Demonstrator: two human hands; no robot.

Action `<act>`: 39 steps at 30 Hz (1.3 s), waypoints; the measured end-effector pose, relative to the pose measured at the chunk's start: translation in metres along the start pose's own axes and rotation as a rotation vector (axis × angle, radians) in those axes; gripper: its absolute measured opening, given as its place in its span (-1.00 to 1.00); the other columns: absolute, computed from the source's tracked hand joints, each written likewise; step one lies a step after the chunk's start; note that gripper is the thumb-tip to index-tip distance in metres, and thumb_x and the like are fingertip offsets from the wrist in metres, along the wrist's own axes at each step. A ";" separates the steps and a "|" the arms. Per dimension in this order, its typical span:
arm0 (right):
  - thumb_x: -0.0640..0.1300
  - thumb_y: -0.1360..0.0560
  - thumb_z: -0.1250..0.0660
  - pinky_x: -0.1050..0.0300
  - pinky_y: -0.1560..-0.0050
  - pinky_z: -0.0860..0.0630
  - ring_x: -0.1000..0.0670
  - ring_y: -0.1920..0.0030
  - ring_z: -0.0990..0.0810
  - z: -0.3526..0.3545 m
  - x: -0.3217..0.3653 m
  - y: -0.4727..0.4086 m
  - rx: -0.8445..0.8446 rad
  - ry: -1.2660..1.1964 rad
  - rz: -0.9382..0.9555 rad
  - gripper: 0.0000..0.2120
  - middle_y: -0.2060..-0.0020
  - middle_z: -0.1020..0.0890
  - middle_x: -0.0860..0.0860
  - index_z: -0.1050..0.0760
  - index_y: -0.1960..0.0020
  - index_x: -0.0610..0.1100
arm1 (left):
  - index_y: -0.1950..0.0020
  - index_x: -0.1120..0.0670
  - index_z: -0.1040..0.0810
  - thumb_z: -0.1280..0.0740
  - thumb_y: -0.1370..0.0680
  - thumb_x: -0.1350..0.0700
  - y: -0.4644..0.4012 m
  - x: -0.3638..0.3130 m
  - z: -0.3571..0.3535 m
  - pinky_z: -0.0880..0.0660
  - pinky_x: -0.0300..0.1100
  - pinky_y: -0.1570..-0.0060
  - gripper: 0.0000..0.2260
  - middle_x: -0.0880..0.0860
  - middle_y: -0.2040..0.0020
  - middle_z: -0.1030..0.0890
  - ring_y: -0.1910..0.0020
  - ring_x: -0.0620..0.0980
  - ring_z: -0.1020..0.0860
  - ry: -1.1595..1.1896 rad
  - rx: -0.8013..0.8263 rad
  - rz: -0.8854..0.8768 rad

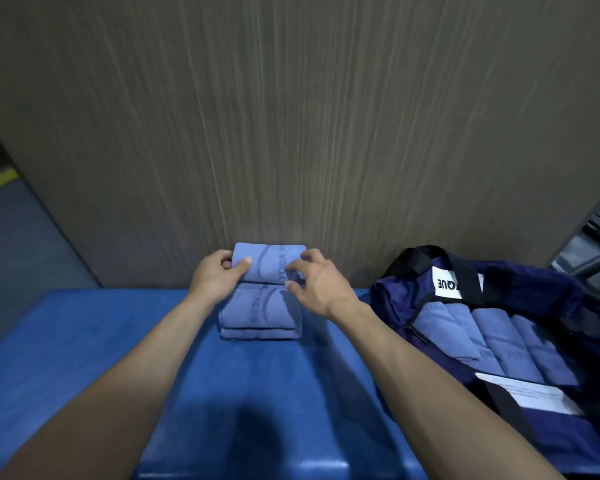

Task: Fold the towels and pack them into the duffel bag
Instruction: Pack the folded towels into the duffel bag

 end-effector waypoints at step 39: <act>-0.20 -0.59 -0.41 0.07 0.01 -0.55 0.00 0.02 -0.62 0.111 -0.017 0.084 -0.231 -0.981 0.198 -0.83 0.03 -0.68 -0.12 -0.55 -0.11 -0.27 | -0.21 0.05 -0.53 -0.55 -0.30 0.20 0.106 -0.145 -0.014 -0.55 -0.26 -0.02 -0.49 0.06 -0.11 -0.60 -0.12 -0.07 -0.58 0.899 0.373 -0.415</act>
Point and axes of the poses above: each hand's wrist, its own y-axis away from the middle knuckle, its own z-axis out of the back of the hand, x = y × z, the point moved 1 cm from there along -y, towards the middle knuckle
